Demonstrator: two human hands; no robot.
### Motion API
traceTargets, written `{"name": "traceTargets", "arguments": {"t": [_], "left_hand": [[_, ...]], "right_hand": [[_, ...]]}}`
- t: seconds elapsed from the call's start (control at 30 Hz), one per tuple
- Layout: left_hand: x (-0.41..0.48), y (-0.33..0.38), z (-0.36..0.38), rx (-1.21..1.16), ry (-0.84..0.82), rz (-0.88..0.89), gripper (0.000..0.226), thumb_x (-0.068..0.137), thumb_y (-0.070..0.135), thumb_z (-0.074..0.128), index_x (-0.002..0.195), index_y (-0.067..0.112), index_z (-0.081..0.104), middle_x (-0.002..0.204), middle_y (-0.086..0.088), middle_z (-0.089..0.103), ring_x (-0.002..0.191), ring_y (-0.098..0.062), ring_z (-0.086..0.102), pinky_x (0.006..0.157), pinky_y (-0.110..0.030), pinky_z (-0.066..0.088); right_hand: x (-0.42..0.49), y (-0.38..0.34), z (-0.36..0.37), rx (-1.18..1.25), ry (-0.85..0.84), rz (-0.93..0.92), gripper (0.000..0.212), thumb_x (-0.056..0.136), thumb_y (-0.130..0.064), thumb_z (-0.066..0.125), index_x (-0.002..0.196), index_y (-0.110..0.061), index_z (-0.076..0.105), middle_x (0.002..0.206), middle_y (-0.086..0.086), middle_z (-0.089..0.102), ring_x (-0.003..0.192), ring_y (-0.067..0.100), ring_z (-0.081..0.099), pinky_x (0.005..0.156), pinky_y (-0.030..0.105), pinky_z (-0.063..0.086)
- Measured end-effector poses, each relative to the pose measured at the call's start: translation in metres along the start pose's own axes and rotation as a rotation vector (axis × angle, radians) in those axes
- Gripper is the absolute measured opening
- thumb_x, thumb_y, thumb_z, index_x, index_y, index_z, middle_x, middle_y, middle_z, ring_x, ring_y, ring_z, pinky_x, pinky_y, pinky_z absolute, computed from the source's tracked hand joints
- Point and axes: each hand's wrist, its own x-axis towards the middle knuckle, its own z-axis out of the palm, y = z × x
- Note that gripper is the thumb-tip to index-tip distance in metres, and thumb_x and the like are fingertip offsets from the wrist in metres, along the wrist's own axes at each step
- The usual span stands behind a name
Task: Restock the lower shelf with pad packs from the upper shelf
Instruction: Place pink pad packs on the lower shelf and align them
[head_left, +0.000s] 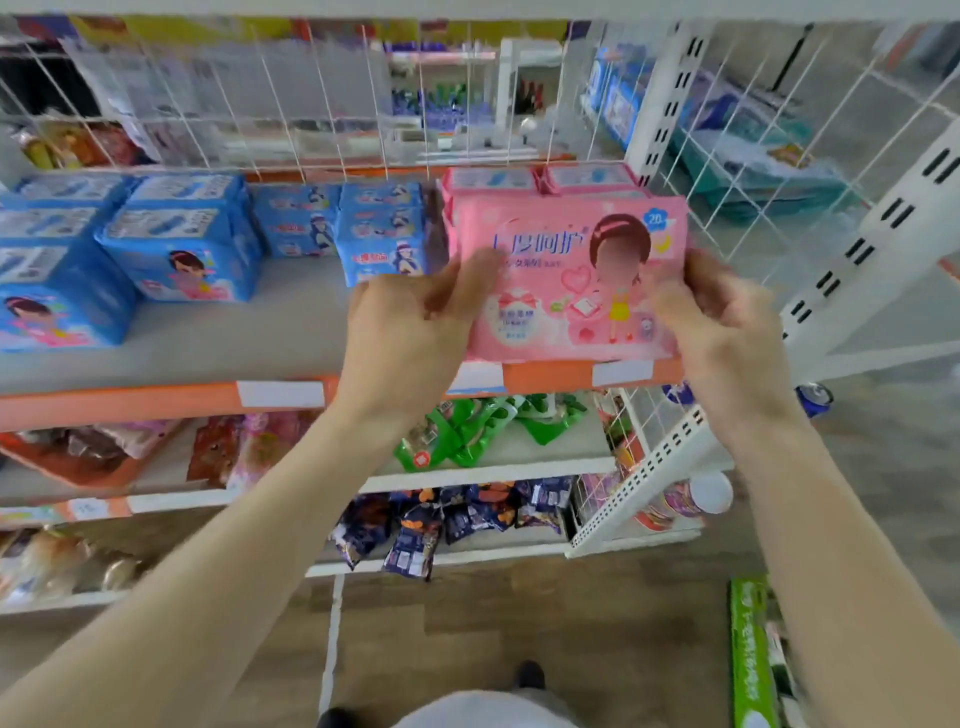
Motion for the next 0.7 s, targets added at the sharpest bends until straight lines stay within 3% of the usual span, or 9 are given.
{"name": "traceTargets", "arguments": {"t": [0.07, 0.13, 0.17, 0.27, 0.37, 0.43, 0.47, 0.57, 0.7], "left_hand": [[0.007, -0.003, 0.016, 0.048, 0.019, 0.056, 0.053, 0.1, 0.039, 0.058, 0.047, 0.035, 0.054, 0.044, 0.006, 0.056, 0.043, -0.009, 0.044, 0.047, -0.018, 0.035], [0.016, -0.01, 0.03, 0.075, 0.015, 0.076, 0.039, 0.101, 0.045, 0.053, 0.064, 0.036, 0.063, 0.06, -0.006, 0.067, 0.055, -0.024, 0.057, 0.054, -0.033, 0.047], [0.02, -0.013, 0.036, 0.084, -0.013, 0.074, 0.036, 0.1, 0.049, 0.051, 0.074, 0.032, 0.07, 0.071, -0.01, 0.071, 0.063, -0.026, 0.063, 0.059, -0.039, 0.051], [0.033, -0.02, 0.05, 0.092, -0.085, 0.019, 0.04, 0.091, 0.056, 0.054, 0.104, 0.025, 0.076, 0.098, 0.007, 0.077, 0.092, -0.021, 0.071, 0.084, -0.042, 0.058], [0.05, -0.027, 0.058, 0.101, -0.099, 0.017, 0.026, 0.087, 0.047, 0.068, 0.104, 0.028, 0.075, 0.094, 0.018, 0.074, 0.092, -0.01, 0.071, 0.089, -0.032, 0.057], [0.062, -0.034, 0.06, 0.125, -0.098, 0.061, 0.02, 0.088, 0.035, 0.073, 0.102, 0.021, 0.074, 0.083, 0.022, 0.07, 0.077, 0.01, 0.064, 0.075, -0.009, 0.05], [0.068, -0.036, 0.06, 0.143, -0.099, 0.081, 0.018, 0.088, 0.032, 0.074, 0.1, 0.018, 0.073, 0.081, 0.021, 0.068, 0.071, 0.013, 0.061, 0.067, -0.004, 0.045], [0.087, -0.045, 0.059, 0.116, -0.101, 0.09, 0.029, 0.083, 0.041, 0.075, 0.094, 0.015, 0.072, 0.084, 0.012, 0.074, 0.077, -0.001, 0.07, 0.071, -0.02, 0.054], [0.118, -0.057, 0.059, 0.114, -0.117, 0.131, 0.048, 0.074, 0.056, 0.064, 0.094, 0.013, 0.072, 0.089, 0.003, 0.077, 0.083, -0.014, 0.073, 0.078, -0.036, 0.058]], "right_hand": [[0.01, 0.013, -0.009, -0.008, -0.025, 0.001, 0.009, 0.102, -0.021, 0.055, 0.099, -0.022, 0.063, 0.061, -0.022, 0.064, 0.069, -0.002, 0.065, 0.067, 0.01, 0.048], [0.02, 0.026, -0.015, -0.028, -0.028, 0.005, 0.008, 0.1, -0.015, 0.057, 0.103, -0.017, 0.064, 0.075, -0.017, 0.068, 0.067, -0.003, 0.064, 0.064, 0.009, 0.048], [0.025, 0.031, -0.018, -0.03, -0.027, 0.015, 0.01, 0.099, -0.012, 0.058, 0.107, -0.014, 0.065, 0.087, -0.014, 0.07, 0.072, -0.004, 0.065, 0.065, 0.009, 0.049], [0.041, 0.045, -0.02, -0.051, -0.014, 0.011, 0.025, 0.097, -0.012, 0.06, 0.121, -0.009, 0.065, 0.108, -0.002, 0.072, 0.093, 0.003, 0.069, 0.079, 0.017, 0.054], [0.056, 0.053, -0.019, -0.1, -0.015, -0.004, 0.033, 0.092, -0.021, 0.06, 0.123, -0.013, 0.065, 0.106, -0.005, 0.073, 0.087, 0.002, 0.068, 0.084, 0.027, 0.055], [0.066, 0.057, -0.016, -0.126, -0.003, -0.001, 0.036, 0.088, -0.024, 0.06, 0.123, -0.014, 0.065, 0.106, -0.006, 0.074, 0.087, 0.001, 0.068, 0.085, 0.026, 0.054], [0.072, 0.059, -0.014, -0.137, 0.003, 0.003, 0.037, 0.088, -0.023, 0.06, 0.123, -0.014, 0.066, 0.108, -0.006, 0.074, 0.089, 0.001, 0.069, 0.086, 0.025, 0.053], [0.088, 0.06, -0.004, -0.153, 0.035, 0.014, 0.038, 0.088, -0.016, 0.061, 0.126, -0.012, 0.065, 0.115, -0.003, 0.073, 0.1, 0.003, 0.069, 0.091, 0.026, 0.053], [0.105, 0.062, 0.004, -0.187, 0.1, 0.019, 0.036, 0.093, -0.004, 0.059, 0.129, -0.007, 0.062, 0.112, 0.0, 0.072, 0.095, 0.0, 0.067, 0.087, 0.02, 0.052]]}}
